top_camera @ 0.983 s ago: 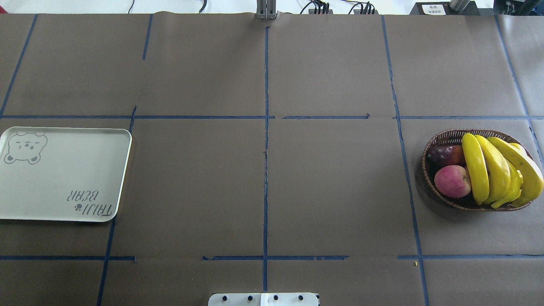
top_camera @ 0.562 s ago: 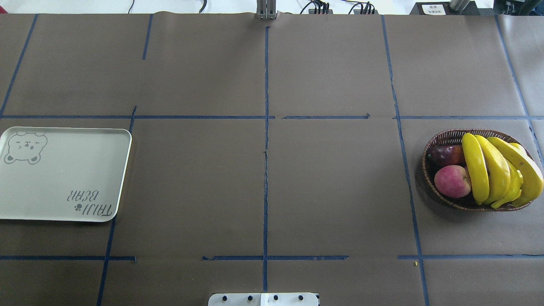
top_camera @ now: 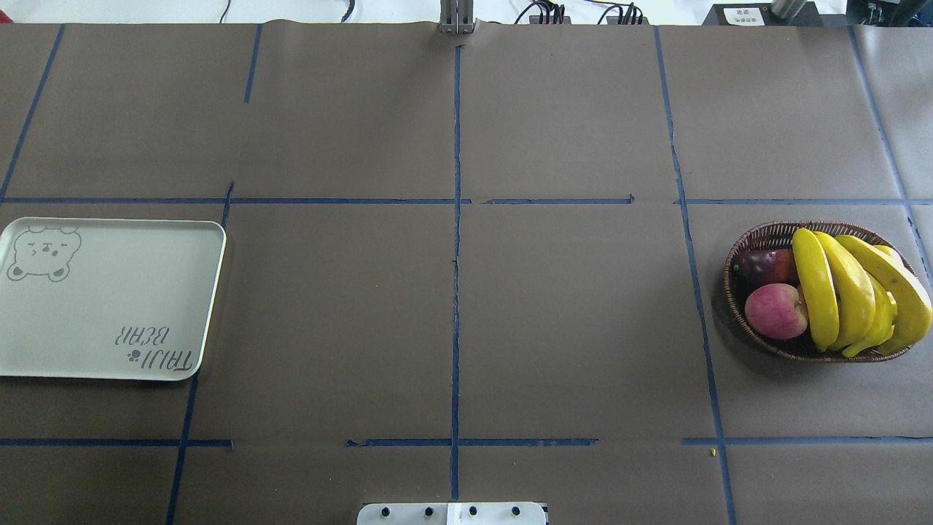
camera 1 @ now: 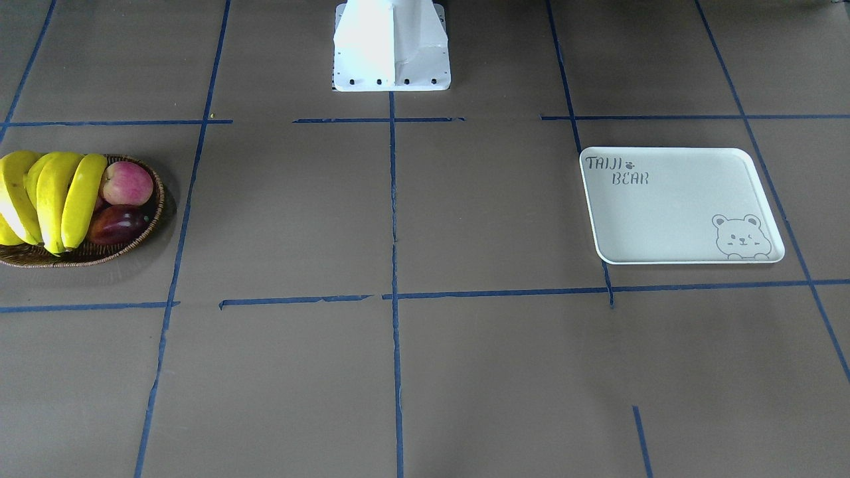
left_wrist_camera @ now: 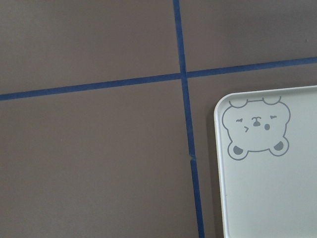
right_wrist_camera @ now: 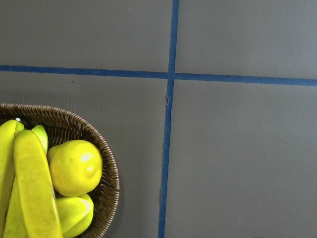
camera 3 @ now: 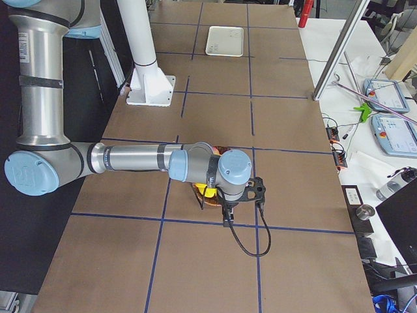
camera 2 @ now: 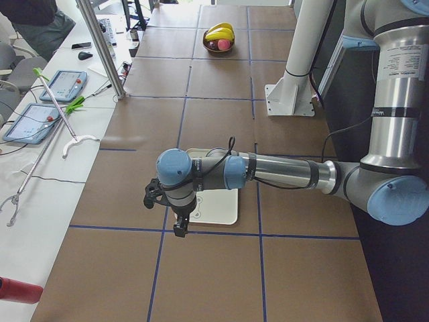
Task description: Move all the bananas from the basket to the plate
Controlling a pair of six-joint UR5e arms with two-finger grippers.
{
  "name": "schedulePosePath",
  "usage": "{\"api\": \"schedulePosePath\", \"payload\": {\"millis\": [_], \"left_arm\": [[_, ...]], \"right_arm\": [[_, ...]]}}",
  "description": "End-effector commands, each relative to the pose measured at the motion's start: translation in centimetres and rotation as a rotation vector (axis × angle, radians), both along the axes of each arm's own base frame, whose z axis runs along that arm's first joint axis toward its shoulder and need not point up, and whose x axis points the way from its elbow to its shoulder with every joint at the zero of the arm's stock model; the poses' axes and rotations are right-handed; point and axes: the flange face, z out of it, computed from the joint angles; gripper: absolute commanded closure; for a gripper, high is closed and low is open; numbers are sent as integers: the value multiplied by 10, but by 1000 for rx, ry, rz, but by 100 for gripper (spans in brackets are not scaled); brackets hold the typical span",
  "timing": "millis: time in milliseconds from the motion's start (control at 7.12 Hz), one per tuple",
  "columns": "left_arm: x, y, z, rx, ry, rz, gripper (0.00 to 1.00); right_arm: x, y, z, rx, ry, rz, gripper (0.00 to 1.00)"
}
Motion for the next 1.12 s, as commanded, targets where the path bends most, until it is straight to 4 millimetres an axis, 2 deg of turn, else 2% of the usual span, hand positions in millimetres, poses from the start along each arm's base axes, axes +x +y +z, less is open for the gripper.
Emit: {"api": "schedulePosePath", "payload": {"millis": [0,140,281,421,562,843,983], "left_arm": [[2,-5,-17,2,-3,-35,0],[3,-5,-16,-6,2,-36,0],[6,-6,-10,-46,3,-63,0],[6,-5,-17,-32,2,-65,0],[6,-6,-16,-35,2,-65,0],[7,-6,-17,-29,5,-66,0],[7,-4,-17,-31,5,-67,0]], "right_arm": [[2,-23,-34,74,17,-1,0],[0,-20,-31,59,4,1,0],[-8,-21,-39,69,-30,-7,0],[-21,-23,-44,54,-78,-9,0],[-28,-24,-45,39,-90,-9,0],[-70,-31,-69,15,-86,-36,1],[-88,-24,-84,26,-87,-23,1]]}}
